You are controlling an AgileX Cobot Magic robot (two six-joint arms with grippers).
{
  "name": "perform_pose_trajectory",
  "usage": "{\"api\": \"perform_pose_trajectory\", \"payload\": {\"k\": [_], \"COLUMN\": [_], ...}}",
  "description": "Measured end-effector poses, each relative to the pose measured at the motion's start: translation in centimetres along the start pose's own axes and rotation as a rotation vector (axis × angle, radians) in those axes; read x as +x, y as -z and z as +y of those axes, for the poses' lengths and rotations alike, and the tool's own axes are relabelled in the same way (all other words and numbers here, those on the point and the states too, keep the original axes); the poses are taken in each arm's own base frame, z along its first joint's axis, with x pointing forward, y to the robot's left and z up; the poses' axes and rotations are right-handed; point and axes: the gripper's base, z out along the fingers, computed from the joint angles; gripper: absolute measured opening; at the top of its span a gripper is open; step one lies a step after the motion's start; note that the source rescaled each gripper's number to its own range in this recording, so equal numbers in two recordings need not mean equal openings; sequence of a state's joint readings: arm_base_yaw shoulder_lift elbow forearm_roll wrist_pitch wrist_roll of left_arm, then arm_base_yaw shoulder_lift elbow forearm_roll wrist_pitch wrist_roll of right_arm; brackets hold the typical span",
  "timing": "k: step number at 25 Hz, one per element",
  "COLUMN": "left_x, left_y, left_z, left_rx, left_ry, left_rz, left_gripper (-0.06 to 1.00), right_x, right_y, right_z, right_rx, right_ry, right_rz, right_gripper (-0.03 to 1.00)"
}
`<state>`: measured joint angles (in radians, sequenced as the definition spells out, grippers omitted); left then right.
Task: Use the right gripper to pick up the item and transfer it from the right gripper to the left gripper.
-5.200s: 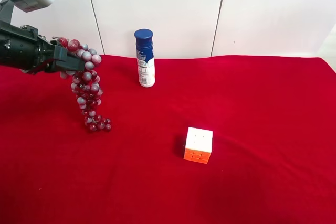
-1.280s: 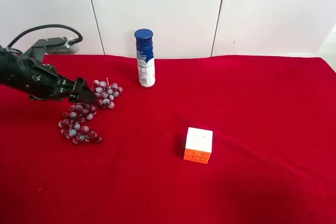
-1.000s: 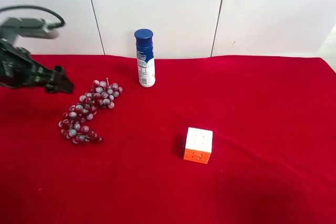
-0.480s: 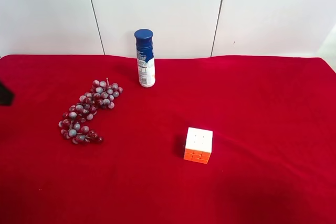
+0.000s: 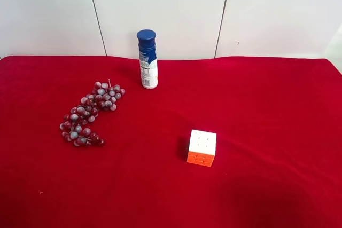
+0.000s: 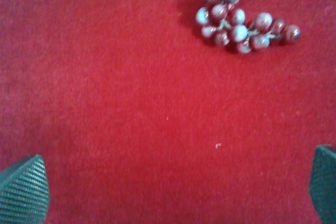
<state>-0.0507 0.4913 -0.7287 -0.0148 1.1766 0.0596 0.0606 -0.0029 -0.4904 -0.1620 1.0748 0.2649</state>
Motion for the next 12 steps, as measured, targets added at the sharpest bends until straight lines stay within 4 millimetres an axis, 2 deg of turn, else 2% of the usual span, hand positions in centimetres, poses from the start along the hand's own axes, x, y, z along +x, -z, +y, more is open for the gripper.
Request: {"api": "perform_pose_trajectory", "payload": {"k": [6,12], "left_x": [4.4,6.2], "left_y": [-0.8,0.4], "left_z": [-0.2,-0.3], "left_rx": [-0.006,-0.012], "left_ry": [0.008,0.007], "left_rz": [-0.058,-0.182], "left_gripper": [1.0,1.0], "right_x": [0.1,0.1], "right_y": [0.1,0.2], "right_z": [0.0,0.1], "right_rx": [0.07,0.135], "right_ry": [-0.037,-0.072], "right_rz": [-0.008,-0.015], "right_gripper": [0.88,0.88]}}
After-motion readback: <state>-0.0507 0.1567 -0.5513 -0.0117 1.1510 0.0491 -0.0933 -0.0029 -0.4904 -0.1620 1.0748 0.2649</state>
